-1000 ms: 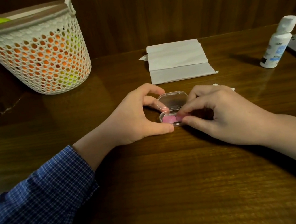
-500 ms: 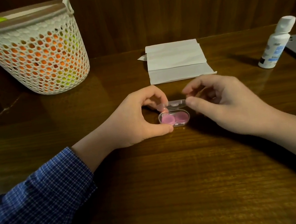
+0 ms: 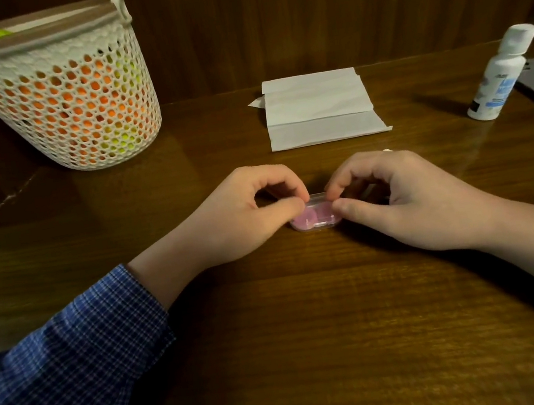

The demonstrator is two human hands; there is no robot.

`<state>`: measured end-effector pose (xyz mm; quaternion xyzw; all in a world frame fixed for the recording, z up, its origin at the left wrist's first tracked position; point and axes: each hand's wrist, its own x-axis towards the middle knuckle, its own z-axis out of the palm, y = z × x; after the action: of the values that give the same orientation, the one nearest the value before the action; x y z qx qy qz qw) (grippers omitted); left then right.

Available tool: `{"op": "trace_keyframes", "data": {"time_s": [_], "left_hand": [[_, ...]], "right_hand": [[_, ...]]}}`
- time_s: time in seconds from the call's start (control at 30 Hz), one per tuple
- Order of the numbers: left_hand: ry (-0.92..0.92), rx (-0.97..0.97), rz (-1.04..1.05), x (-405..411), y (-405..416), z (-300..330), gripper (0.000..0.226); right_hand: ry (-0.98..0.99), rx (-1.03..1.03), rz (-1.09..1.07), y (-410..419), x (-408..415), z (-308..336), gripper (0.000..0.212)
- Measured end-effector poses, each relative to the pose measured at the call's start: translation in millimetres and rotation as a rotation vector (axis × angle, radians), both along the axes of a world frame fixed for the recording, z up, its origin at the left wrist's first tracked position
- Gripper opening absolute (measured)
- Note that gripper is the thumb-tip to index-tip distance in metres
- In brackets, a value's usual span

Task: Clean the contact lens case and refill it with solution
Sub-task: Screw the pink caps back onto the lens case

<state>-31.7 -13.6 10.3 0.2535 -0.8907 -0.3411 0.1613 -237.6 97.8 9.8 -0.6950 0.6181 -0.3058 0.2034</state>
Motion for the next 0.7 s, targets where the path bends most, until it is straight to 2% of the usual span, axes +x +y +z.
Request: {"op": "trace_keyframes", "data": {"time_s": [0.33, 0.5, 0.7], "left_hand": [[0.019, -0.024, -0.01, -1.2, -0.6, -2.9, 0.013], [0.013, -0.032, -0.006, -1.0, -1.2, -3.5, 0.013], [0.002, -0.049, -0.008, -1.3, -0.9, -4.0, 0.014]], "right_hand": [[0.006, 0.003, 0.003, 0.5, 0.0, -0.1, 0.017], [0.027, -0.004, 0.006, 1.0, 1.4, 1.0, 0.025], [0.053, -0.019, 0.006, 0.1, 1.6, 0.9, 0.023]]}}
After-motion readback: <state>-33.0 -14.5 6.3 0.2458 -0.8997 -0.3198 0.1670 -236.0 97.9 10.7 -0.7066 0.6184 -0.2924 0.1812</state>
